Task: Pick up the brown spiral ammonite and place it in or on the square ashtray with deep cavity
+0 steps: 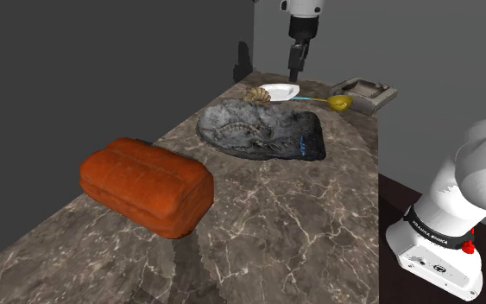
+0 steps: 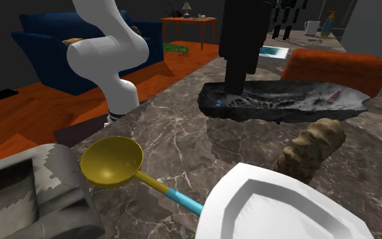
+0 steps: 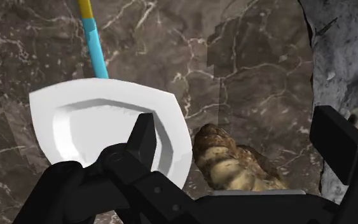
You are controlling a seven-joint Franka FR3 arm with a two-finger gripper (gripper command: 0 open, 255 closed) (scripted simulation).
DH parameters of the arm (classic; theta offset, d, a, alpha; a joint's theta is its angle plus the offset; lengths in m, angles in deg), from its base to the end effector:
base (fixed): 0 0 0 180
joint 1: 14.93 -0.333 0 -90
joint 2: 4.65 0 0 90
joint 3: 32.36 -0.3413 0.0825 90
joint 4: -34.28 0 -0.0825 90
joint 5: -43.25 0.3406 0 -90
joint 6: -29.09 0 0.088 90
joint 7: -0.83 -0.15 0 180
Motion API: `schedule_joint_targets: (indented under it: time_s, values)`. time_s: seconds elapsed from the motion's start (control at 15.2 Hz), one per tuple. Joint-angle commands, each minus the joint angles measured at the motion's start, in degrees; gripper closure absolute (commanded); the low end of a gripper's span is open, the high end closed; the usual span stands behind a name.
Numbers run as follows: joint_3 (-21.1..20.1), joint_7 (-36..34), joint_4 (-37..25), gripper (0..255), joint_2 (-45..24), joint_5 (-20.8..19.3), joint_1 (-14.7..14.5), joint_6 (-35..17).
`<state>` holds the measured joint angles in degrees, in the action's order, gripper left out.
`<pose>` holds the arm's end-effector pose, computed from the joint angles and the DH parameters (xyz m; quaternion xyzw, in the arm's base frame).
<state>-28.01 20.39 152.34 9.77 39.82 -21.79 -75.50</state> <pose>0.4361 0.0090 0.5352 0.9796 0.1996 0.0050 0.0205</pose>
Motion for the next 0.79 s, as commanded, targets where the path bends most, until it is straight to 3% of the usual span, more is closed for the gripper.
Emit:
schedule_joint_targets:
  time_s: [0.0, 0.46, 0.73]
  values:
    - [-0.3, 2.8, -2.9, 0, -3.7, 0.0, -0.9, -1.1]
    - [-2.4, 11.5, -15.6, 0, -16.7, -0.4, -3.5, -2.9]
    - [-2.4, 11.8, -14.1, 0, -17.4, -0.4, -3.5, -5.2]
